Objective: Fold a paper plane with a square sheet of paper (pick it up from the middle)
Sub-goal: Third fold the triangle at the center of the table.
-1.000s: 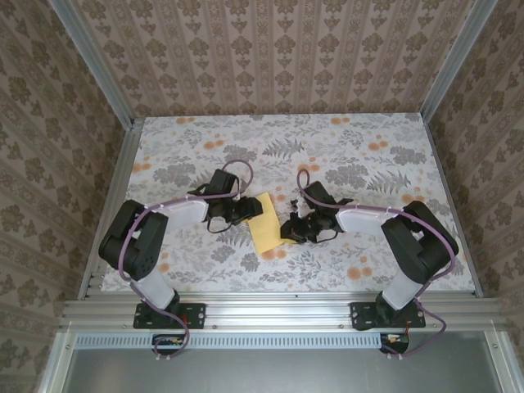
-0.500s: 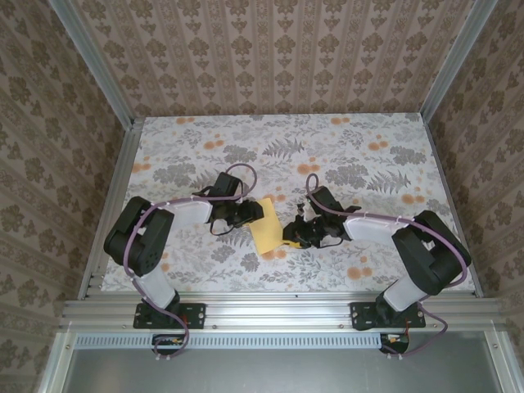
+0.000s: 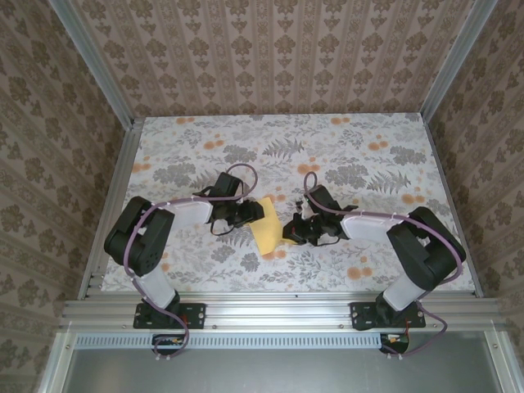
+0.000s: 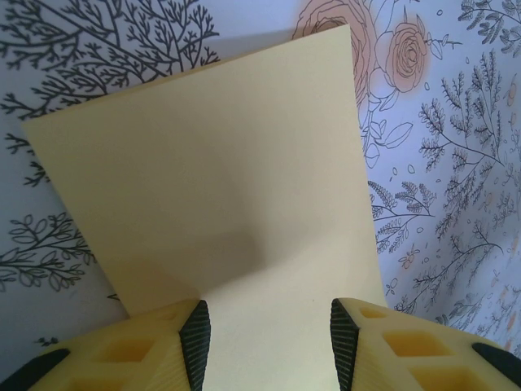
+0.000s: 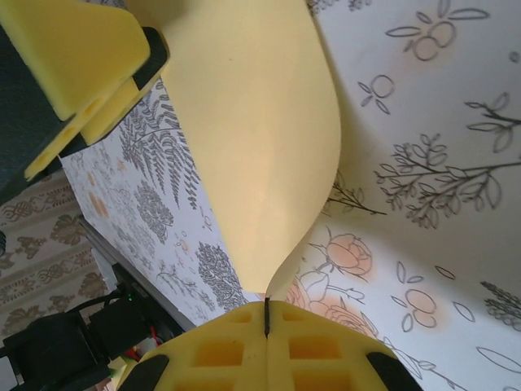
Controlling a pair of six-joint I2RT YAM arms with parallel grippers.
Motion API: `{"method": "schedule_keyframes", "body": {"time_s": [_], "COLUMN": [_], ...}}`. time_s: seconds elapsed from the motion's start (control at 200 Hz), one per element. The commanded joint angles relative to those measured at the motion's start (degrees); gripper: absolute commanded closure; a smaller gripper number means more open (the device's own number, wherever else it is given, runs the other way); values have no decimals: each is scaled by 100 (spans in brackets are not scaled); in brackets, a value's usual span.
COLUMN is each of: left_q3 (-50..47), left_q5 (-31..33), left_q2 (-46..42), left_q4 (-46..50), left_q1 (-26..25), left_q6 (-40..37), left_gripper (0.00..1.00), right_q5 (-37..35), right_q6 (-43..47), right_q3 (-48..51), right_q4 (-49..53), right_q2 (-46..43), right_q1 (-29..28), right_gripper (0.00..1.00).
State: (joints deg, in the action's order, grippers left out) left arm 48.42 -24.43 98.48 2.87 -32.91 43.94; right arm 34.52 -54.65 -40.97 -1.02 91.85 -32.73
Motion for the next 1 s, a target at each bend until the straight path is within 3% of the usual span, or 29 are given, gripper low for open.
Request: {"method": "schedule_keyframes", "body": {"time_s": [0.0,0.62,0.995], "left_q3": [33,210,291], "left_q5": [35,-60,107], "left_q2": [170,198,-119], "left_q4": [56,9,80], "left_q1": [-36,-52,33], "left_q6": [-72,-30,-44], "left_gripper": [53,56,45], "right_q5": [-15,-203,-390], "right_q6": [3,-27,-54], "right_q3": [-268,-1003,-940], "right_q4": [-223,-984,-984], "right_q2": [137,1194,1370], "right_q1": [-112,-410,-416], "right_gripper": [99,100,100]}}
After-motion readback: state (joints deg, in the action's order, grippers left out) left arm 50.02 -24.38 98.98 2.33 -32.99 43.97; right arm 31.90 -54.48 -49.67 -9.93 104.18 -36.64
